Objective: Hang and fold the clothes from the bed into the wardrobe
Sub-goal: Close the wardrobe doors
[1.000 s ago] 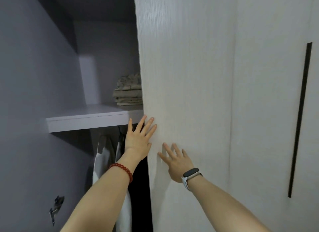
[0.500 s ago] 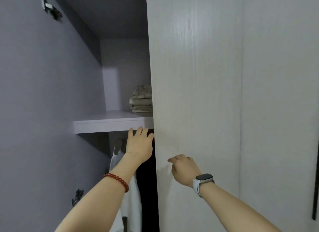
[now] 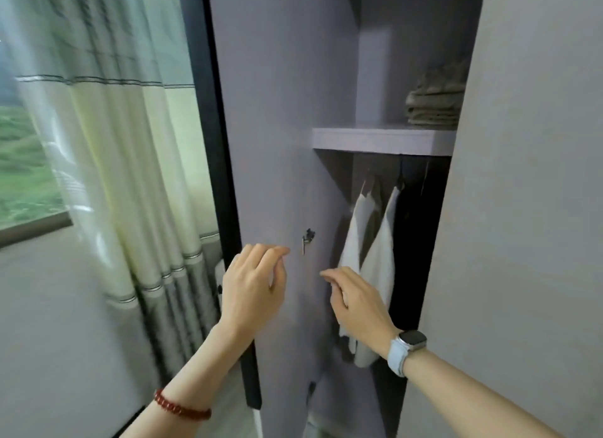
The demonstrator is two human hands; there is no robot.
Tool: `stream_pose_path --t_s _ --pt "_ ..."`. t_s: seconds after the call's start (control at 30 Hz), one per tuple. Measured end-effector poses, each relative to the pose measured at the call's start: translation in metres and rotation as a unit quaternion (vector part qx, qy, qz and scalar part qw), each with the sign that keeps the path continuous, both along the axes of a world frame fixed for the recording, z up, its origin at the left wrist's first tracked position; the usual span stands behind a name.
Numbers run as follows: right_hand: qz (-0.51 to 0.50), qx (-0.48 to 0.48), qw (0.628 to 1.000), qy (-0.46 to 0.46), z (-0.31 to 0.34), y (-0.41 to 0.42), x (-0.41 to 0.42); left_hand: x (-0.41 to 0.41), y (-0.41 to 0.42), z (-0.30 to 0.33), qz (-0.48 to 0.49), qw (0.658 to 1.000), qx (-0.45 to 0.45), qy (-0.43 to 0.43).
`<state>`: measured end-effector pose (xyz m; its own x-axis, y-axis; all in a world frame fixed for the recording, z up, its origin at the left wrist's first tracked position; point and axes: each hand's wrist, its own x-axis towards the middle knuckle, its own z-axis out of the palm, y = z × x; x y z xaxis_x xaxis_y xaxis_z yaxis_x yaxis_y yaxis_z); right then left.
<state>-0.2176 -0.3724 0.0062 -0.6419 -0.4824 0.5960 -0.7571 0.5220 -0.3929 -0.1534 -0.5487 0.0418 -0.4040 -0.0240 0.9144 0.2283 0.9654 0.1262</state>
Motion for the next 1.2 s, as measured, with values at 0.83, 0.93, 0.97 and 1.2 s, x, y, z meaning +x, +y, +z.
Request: stream_pose_path --t_s 0.83,0.93,0.97,1.2 --pt "-0.036 -0.071 0.987 0.143 0.031 -0.028 -0.001 -0.060 -0.022 0.056 -0.213 0.951 -0.088 -0.208" --pt "-0.129 -0.060 0.979 0.147 0.029 -0.002 -0.013 -0.088 0.016 0.062 -0.179 0.951 -0.148 -0.206" --pt "-0.150 -0.066 0.978 0.132 0.029 0.006 -0.019 -0.100 0.030 0.065 -0.156 0.950 -0.167 -0.214" --pt "-0.160 -0.178 0.961 -0.140 0.052 0.051 -0.071 -0.180 0.105 0.072 -0.095 0.929 -0.161 -0.319"
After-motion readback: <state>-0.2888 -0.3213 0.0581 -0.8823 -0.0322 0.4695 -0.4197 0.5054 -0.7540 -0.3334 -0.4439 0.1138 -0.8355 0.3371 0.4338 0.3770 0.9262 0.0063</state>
